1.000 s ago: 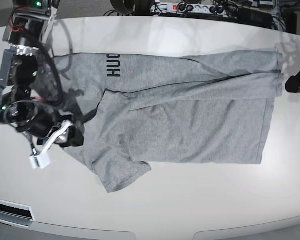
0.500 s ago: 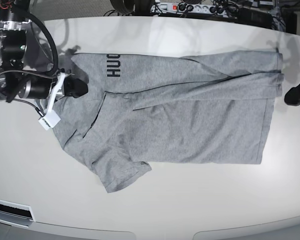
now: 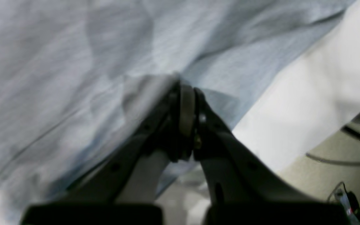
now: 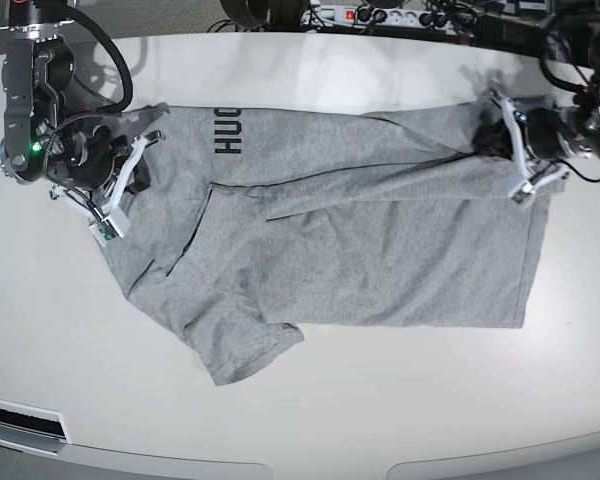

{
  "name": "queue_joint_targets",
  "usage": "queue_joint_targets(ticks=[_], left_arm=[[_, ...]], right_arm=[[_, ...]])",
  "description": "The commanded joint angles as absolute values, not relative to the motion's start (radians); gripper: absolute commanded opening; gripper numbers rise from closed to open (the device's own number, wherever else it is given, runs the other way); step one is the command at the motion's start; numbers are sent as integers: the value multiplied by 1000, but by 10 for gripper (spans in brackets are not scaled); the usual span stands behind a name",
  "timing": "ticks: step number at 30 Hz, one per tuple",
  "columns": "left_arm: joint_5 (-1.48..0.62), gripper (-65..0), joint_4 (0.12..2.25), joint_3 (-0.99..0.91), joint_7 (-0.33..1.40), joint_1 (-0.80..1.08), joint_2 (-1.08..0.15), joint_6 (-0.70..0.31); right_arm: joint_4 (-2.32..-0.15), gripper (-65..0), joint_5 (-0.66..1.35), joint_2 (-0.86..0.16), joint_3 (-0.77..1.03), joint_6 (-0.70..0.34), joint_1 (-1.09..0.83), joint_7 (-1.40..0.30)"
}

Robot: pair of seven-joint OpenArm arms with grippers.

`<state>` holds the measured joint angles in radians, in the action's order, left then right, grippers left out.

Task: Layout the t-shirt on the table in an organized manner, then fold the t-shirt properly
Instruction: 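Move the right gripper to the folded edge near the black print and grasp, then pull the folded edge with both grippers toward the robot base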

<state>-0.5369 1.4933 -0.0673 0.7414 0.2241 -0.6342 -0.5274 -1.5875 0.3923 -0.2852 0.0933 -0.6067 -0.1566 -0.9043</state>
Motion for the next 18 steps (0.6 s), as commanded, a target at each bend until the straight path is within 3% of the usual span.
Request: queue_joint_targets(ticks=[1, 6, 14, 18], left_arm=[[-530, -650, 1493, -81, 710, 212, -658, -491], [-475, -650, 1433, -81, 677, 201, -626, -450], [-440, -650, 1357, -81, 602, 202, -617, -453], [-408, -650, 1300, -81, 631, 202, -621, -527]], right_arm=[[-1590, -650, 402, -297, 97, -610, -149, -888], [-1522, -650, 364, -302, 97, -629, -152, -784], [-1500, -650, 335, -302, 97, -628, -155, -778], [-1453, -650, 314, -316, 97, -617, -155, -791]])
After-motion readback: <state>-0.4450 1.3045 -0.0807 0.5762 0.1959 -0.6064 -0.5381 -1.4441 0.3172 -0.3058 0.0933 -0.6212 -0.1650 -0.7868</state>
